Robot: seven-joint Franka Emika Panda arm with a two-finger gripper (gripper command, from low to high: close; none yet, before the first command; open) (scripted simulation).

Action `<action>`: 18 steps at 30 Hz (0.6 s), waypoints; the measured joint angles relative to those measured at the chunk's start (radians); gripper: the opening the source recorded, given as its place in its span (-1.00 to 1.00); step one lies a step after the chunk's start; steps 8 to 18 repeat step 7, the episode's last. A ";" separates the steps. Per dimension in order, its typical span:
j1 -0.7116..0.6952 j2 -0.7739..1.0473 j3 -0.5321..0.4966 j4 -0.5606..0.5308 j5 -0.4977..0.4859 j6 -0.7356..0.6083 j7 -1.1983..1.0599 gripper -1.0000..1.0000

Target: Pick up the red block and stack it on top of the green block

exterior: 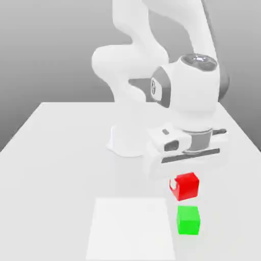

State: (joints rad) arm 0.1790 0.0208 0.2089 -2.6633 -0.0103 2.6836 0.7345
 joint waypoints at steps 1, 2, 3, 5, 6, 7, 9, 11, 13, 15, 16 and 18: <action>-0.011 0.033 -0.012 0.003 -0.016 0.029 0.006 -1.00; -0.011 0.067 -0.022 0.006 -0.032 0.060 0.016 -1.00; -0.008 0.103 -0.032 0.008 -0.052 0.093 0.029 -1.00; 0.000 0.157 -0.048 0.011 -0.082 0.143 0.049 1.00; 0.000 0.157 -0.048 0.011 -0.082 0.143 0.049 1.00; 0.000 0.157 -0.048 0.011 -0.082 0.143 0.049 1.00; 0.000 0.157 -0.048 0.011 -0.082 0.143 0.049 1.00; 0.000 0.157 -0.048 0.011 -0.082 0.143 0.049 1.00; 0.000 0.157 -0.048 0.011 -0.082 0.143 0.049 1.00; 0.000 0.157 -0.048 0.011 -0.082 0.143 0.049 1.00; 0.000 0.157 -0.048 0.011 -0.082 0.143 0.049 1.00; 0.000 0.157 -0.048 0.011 -0.082 0.143 0.049 1.00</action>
